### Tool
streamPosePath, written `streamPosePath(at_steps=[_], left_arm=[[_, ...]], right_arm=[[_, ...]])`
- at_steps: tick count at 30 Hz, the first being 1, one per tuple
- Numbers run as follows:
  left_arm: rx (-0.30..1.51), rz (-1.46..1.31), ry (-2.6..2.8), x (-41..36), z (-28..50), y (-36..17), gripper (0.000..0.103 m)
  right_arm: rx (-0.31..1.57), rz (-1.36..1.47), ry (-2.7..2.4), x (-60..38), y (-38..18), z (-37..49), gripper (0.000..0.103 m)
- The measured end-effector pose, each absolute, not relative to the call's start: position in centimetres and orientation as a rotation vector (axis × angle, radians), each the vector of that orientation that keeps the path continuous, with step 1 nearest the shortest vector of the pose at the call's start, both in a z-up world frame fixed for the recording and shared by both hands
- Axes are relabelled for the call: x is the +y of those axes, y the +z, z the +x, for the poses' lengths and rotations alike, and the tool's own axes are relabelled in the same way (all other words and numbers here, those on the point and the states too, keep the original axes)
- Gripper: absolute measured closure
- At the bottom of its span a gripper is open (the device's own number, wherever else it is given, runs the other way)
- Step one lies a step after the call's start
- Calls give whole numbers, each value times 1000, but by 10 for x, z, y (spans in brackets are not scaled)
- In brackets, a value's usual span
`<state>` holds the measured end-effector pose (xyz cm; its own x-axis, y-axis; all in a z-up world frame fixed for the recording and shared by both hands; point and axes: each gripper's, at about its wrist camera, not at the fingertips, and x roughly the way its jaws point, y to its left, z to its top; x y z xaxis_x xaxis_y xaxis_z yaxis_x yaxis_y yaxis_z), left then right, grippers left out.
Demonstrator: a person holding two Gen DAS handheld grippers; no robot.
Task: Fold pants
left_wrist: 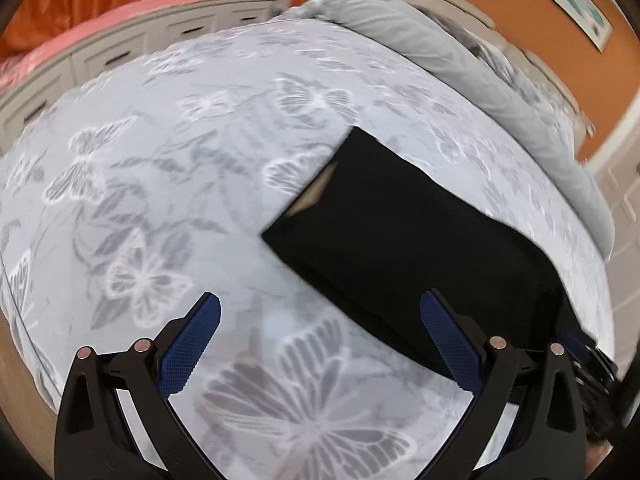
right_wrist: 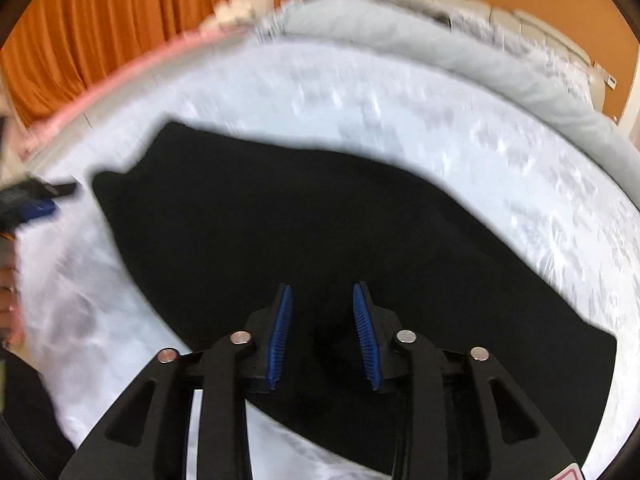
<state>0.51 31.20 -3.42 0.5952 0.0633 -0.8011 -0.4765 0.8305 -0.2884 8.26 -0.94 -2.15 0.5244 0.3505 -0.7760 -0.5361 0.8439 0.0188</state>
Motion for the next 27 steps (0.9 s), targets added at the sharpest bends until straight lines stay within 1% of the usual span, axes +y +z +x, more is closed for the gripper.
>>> streamPosePath(at_steps=[1,2,8,11,14,15,17,18,19,20,22,23,25,27], left_arm=[[881,-539,335,319,3,-35,5],[877,-561,344,326,0,-36,5],[886,-654,337,342,0,-45,5],[924,-727,245,340,17,-61,5],[958,-816,231,342,34,-84,5],[947,-817,258,342,38,-87,5],[928,-791,291,338,44,-83,5],[926,-787,297,336,48,-83,6],[926,-784,309,334,50,-83,14],[921,-770,325,332,53,-83,36],[922,-761,301,327,59,-83,72],[913,-793,297,328,59,-84,83],[887,-830,296,326,58,-79,88],[851,-816,303,320,57,-66,89]], right_arm=[[849,-226,553,-9,-14,78,59],[832,-222,573,-6,-9,73,55],[852,-331,670,37,-25,54,55],[875,-311,654,39,-27,56,53],[897,-217,564,7,-21,67,46],[896,-186,523,-9,-18,72,44],[879,-121,422,-41,-9,85,37],[869,-87,368,-60,-5,91,36],[863,-56,319,-76,-3,96,34],[857,-18,265,-96,1,101,33],[851,49,195,-127,5,107,33],[852,86,168,-142,6,109,33],[858,143,151,-164,8,112,33],[852,163,133,-181,11,113,33]])
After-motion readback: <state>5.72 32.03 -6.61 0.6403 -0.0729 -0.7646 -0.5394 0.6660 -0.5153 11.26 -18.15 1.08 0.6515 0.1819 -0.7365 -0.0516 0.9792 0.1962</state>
